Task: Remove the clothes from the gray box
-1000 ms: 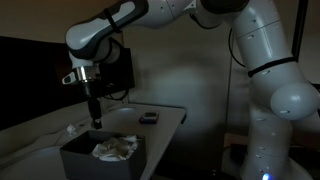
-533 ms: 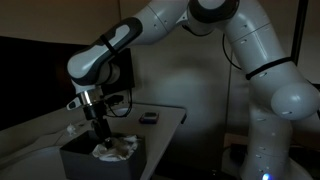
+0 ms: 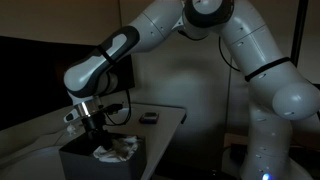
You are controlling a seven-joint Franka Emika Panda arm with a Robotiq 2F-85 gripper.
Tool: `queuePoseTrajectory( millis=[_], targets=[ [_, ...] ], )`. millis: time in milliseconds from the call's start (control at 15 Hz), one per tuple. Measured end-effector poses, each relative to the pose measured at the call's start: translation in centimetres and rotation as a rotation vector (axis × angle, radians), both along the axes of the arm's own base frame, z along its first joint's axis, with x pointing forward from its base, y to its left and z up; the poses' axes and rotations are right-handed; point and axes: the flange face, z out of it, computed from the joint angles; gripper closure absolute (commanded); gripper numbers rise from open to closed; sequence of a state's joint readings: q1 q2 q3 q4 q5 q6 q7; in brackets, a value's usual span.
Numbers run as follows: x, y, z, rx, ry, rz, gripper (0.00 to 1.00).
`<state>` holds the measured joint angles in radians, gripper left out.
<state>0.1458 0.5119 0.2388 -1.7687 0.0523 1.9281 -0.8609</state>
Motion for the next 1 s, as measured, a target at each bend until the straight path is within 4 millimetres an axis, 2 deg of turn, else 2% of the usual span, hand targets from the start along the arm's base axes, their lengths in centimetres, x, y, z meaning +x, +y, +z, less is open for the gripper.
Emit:
queuePoseTrajectory(
  millis=[467,600,667,1000],
  targets=[
    [0.08,-0.03,0.13,0.004,0.001,-0.003,0.92],
    [0.14,-0.18,0.14,0.006,0.002,-0.009,0.95],
    [0.17,-0.27,0.14,0.009,0.003,-0.013,0.92],
    [0.31,-0.52,0.32,0.021,0.007,-0.030,0.93]
  ],
)
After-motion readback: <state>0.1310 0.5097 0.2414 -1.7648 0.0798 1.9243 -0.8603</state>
